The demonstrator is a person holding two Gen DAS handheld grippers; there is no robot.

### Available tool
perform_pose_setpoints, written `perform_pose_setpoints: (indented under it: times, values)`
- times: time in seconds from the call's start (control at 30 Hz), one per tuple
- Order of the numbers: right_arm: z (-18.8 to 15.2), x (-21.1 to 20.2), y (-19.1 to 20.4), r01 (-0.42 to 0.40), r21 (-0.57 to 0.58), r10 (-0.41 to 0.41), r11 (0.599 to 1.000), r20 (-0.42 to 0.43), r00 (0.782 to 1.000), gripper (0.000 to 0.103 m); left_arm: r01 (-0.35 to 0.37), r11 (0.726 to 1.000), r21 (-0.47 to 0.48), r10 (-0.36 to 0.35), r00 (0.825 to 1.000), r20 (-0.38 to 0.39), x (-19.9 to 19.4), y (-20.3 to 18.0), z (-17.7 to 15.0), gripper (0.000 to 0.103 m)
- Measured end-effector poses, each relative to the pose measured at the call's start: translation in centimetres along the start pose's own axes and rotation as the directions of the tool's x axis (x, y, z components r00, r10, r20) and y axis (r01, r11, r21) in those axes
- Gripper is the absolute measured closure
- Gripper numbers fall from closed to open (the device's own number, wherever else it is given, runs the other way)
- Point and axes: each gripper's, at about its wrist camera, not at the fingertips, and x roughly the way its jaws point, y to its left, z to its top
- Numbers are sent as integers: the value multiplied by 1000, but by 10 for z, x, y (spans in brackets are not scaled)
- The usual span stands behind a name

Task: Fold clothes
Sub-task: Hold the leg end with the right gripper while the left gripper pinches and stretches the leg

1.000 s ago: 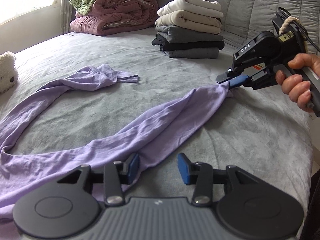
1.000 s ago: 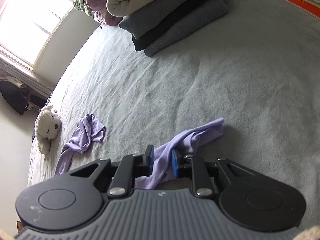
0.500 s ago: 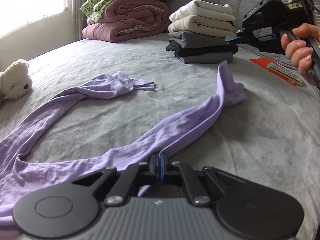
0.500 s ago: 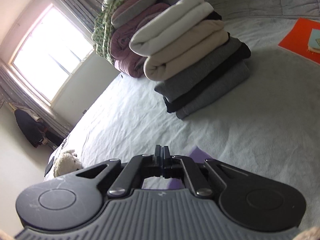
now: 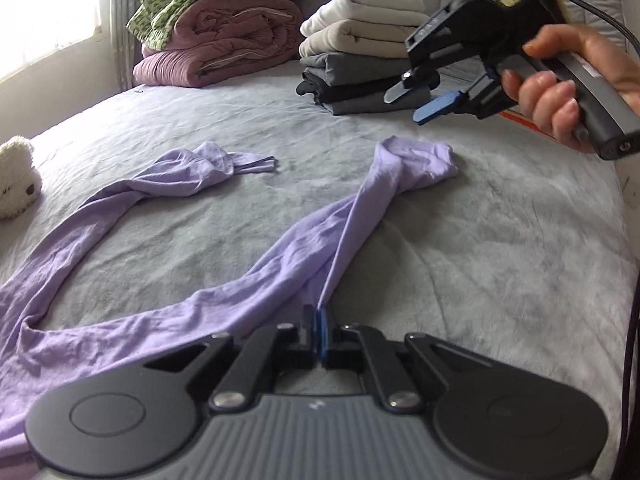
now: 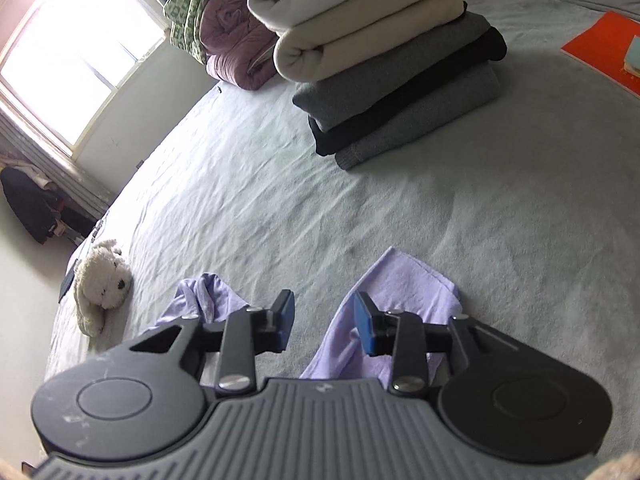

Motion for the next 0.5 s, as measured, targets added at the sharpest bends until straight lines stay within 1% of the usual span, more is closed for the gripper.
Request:
perform_pose_setpoints:
  times: [0.03, 0.27, 0.33, 0.37, 0.4, 0.43, 0.47, 0.5]
  values:
    - [-2, 5, 2, 19, -16, -19, 1000, 1, 1000, 65, -5, 1000, 10, 5, 1000, 2, 0, -1, -1, 101]
    - [-16, 39, 14, 149, -128, -148, 981, 20, 989, 66, 11, 1000, -18, -10, 1000, 1, 1, 4, -1, 101]
    - [-19, 49, 18, 186, -159, -184, 970, 28, 983, 75, 17, 999, -27, -17, 1000, 2, 1, 5, -1, 101]
    - [-21, 54, 20, 204, -175, -201, 963, 33, 979, 77, 20, 999, -32, -20, 1000, 2, 1, 5, -1, 101]
    - [-22, 56, 21, 214, -183, -210, 960, 41, 977, 84, 23, 999, -36, -23, 1000, 3, 1, 6, -2, 101]
    - [-20, 53, 22, 207, -180, -201, 962, 55, 978, 89, 27, 999, -42, -27, 1000, 3, 1, 7, -2, 101]
    - [-18, 50, 23, 201, -176, -192, 964, 69, 979, 97, 33, 998, -51, -33, 999, 4, 2, 9, -2, 101]
    - [-17, 47, 24, 195, -173, -183, 966, 83, 980, 101, 40, 997, -60, -40, 999, 4, 2, 10, -1, 101]
